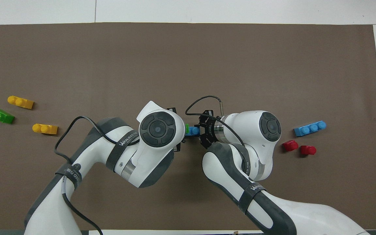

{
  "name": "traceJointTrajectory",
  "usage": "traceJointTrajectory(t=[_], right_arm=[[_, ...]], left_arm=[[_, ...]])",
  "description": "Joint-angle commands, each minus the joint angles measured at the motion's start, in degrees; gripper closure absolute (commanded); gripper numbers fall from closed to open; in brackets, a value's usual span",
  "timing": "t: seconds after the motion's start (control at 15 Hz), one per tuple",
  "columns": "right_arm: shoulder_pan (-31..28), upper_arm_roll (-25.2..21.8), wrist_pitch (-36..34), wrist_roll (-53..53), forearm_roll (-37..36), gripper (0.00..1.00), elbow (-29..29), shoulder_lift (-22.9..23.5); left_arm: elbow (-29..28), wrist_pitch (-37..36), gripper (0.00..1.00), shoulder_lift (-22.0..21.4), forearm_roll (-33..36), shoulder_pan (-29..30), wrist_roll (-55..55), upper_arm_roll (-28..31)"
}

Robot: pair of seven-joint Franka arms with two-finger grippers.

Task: Remove green block with left arm and hold with right
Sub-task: 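Pull the green brick away with the left gripper while the right gripper holds blue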

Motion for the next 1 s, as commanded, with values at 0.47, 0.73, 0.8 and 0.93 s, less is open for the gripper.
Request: traceJointTrajectory(t=[0.47,0.73,0.8,0.93], right_arm=[[-10.69,-0.51,-16.05,-9.31,0.52,1.0,6.15,-3.4],[-20.0,-0.68,-23.18,-17.76,-2.8,1.0,7.82,-5.08],[-23.51,-0.68,-25.82,-20.48,-4.82,1.0,8.61,-4.9],[-29.5,-0.6,-30.92,-26.02,-7.64,1.0,10.46,-4.47]], left_arm=[[0.28,-8.76,1.0,-4.93,0.25,12.02,21.44,-0.04],[0.28,-9.38,1.0,-4.84,0.25,19.58,34.63,-0.12],[0.28,-9.38,1.0,-4.75,0.25,21.25,37.97,-0.12],[0.19,-9.2,1.0,-4.67,0.25,24.76,44.03,-0.12]])
